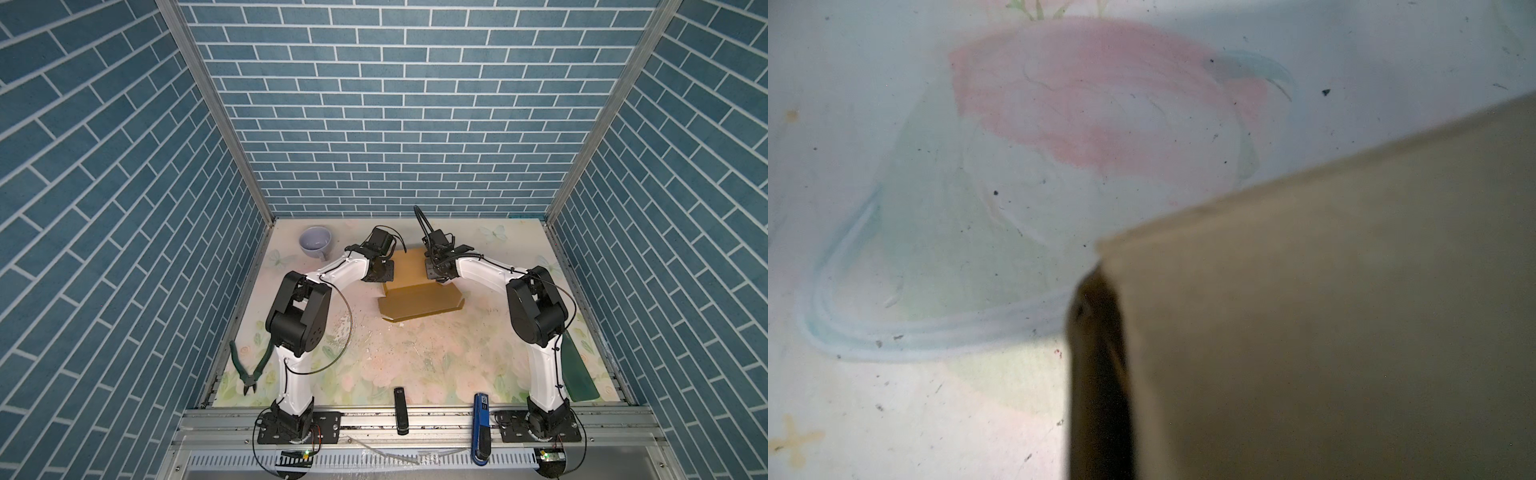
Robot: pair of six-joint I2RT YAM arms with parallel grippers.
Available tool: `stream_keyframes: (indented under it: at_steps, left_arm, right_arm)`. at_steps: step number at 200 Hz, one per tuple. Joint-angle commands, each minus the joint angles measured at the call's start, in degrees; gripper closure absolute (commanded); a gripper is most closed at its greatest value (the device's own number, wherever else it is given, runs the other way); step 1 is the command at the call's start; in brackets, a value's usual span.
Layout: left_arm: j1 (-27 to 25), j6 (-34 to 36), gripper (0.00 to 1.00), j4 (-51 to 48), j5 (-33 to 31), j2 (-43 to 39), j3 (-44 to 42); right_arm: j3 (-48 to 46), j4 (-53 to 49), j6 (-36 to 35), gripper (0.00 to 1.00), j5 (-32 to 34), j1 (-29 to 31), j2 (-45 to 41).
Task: Fold the paper box
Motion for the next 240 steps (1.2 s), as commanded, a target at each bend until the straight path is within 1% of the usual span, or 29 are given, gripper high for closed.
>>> stream_keyframes:
  at_steps: [1, 24, 52, 86, 127, 154, 192, 240]
  left_arm:
    - [-1.19, 0.03, 0.90, -0.86, 0.46, 2.04, 0.96]
    - [-1.27, -0.04, 0.90, -0.88, -0.02, 1.86, 0.93]
    - [-1.33, -0.02, 0.89, -0.76, 0.02, 1.69, 0.79]
    - [-1.40, 0.06, 0.89, -0.71, -0.07, 1.51, 0.54]
    - [-1.39, 0.11, 0.89, -0.63, -0.11, 1.51, 0.20]
    - [-1.41, 0.12, 0.89, -0.62, 0.06, 1.35, -0.08]
    - [-1.36, 0.37, 0.89, -0.21, -0.10, -0.19, -1.34]
    - [-1.42, 0.70, 0.89, 1.13, -0.75, -2.44, -4.17]
  right_arm:
    - [2.21, -6.29, 2.71, 0.84, -0.82, 1.54, 2.72]
    - [3.49, -8.96, 2.42, 0.85, 0.47, 1.83, 3.20]
    - [5.59, -12.74, 0.55, 0.85, 3.81, 3.01, 4.34]
    - [4.50, -12.72, -0.11, 0.86, 5.72, 3.69, 3.61]
    - [4.39, -13.02, -1.76, 0.94, 7.13, 4.05, 3.38]
    - [3.99, -12.94, -2.39, 0.95, 7.68, 4.26, 3.35]
    - [0.33, -9.17, -1.92, 0.83, 4.60, 4.27, 0.21]
    - [-2.18, -6.21, 1.54, 0.79, 4.33, 4.09, -3.43]
